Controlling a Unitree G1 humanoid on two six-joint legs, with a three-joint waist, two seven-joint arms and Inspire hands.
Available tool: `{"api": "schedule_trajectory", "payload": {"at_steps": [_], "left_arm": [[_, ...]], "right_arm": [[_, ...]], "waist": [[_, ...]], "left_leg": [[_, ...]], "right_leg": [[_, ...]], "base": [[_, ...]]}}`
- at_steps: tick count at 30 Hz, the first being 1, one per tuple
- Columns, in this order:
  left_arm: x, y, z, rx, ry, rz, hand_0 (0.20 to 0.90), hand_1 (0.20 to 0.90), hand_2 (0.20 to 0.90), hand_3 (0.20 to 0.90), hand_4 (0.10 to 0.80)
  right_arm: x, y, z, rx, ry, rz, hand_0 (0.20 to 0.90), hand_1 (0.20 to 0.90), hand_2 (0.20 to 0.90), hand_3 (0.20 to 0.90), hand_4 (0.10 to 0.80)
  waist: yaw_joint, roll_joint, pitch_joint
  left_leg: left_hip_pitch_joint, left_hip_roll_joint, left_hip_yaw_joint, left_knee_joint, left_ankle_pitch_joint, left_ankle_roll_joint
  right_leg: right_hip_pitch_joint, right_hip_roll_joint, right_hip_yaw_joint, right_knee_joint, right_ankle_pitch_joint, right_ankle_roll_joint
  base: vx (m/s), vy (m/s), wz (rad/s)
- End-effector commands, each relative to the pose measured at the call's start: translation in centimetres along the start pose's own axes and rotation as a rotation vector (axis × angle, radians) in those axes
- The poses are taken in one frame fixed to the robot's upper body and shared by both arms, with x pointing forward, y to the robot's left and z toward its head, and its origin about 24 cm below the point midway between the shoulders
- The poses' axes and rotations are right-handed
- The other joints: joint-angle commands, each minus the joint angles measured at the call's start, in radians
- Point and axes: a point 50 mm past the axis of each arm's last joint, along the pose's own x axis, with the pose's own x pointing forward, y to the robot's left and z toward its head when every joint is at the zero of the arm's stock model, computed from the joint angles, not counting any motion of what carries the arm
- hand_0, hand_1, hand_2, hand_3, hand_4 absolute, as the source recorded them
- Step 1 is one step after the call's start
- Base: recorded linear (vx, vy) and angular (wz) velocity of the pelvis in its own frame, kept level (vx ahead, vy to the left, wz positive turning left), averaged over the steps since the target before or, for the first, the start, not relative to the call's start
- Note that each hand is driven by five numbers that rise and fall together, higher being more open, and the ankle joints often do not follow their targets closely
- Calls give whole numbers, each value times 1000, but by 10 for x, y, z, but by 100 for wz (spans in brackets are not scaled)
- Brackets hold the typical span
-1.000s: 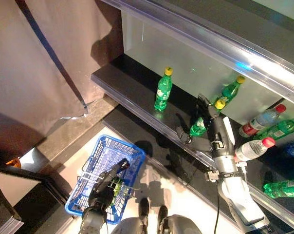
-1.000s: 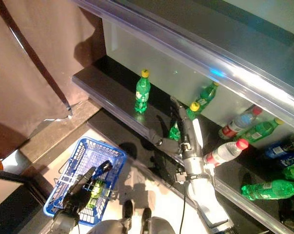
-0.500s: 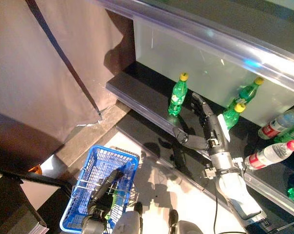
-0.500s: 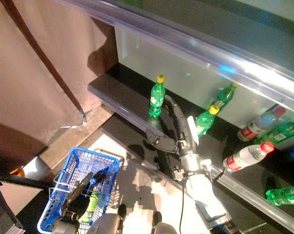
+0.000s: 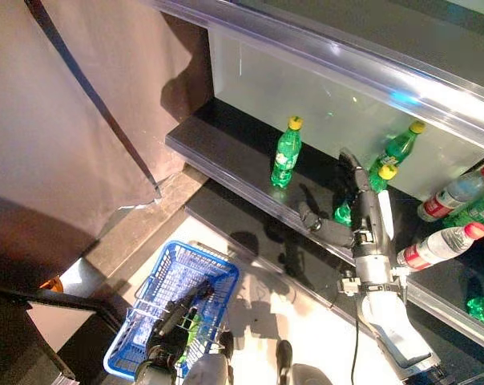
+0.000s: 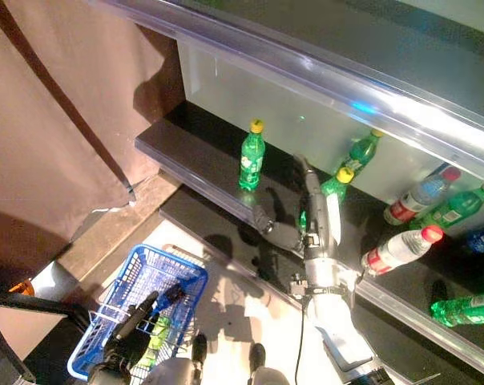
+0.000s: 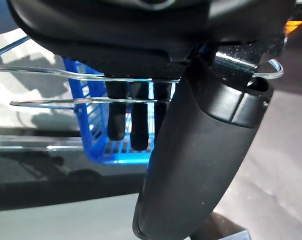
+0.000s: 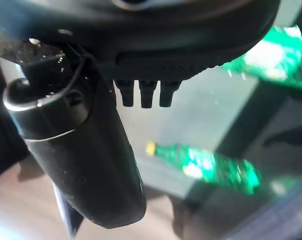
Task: Pick up the drink and place into the basket.
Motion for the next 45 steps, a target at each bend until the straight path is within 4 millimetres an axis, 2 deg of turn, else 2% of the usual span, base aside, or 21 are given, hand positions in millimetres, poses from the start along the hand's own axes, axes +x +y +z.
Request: {"api": "schedule_trajectory", "payload": {"at_steps": [1,12,16,25,30,37,45], "left_arm": [[-7,-73,24,21,-153,-432,300,300,300,200,100],[-4,-76,23,24,-143,-439,300,300,300,200,100],[-2,-84,26,16,-155,-453,300,300,300,200,100],[-1,-97,27,29,-155,-493,300,300,300,200,100],[-1,-105,31,45,-164,-514,300,300,300,200,100],[0,-123,38,57,-187,-568,300,300,300,200,100],[0,-122,42,78,-183,-562,300,300,300,200,100]], "right_arm": [[23,-20,58,56,-377,-177,900,900,900,900,800],[29,-40,44,6,-317,-387,900,900,900,900,800],[33,-44,44,7,-323,-461,900,900,900,900,800],[40,-36,31,59,-244,-439,900,900,900,900,800],[42,-32,30,88,-245,-478,900,900,900,900,800],[59,-27,36,121,-275,-519,900,900,900,900,800],[65,-34,37,118,-284,-621,900,900,900,900,800]], "waist": [[-1,20,-97],[-15,41,-49],[-23,50,-12],[-15,61,66],[-10,65,113],[-5,81,184],[4,88,211]], "left_leg": [[-93,44,-34,71,-14,-81],[-157,47,-29,128,-6,-92],[-186,45,-27,149,-2,-94],[-255,35,-40,210,11,-99],[-295,27,-40,246,8,-99],[-369,17,-35,325,-1,-98],[-423,14,-25,427,-30,-97]], "right_leg": [[34,5,-33,22,-34,7],[7,10,-23,43,-35,-5],[-7,9,-13,53,-35,-9],[-31,5,-12,75,-33,-16],[-40,5,-6,84,-37,-15],[-83,10,-1,129,-58,-22],[-124,23,-15,206,-92,-33]], "base": [[-6,-41,-2],[-15,-17,-1],[-48,5,-2],[-6,-7,1],[-25,-40,0],[-46,-25,-2],[22,-24,1]]}}
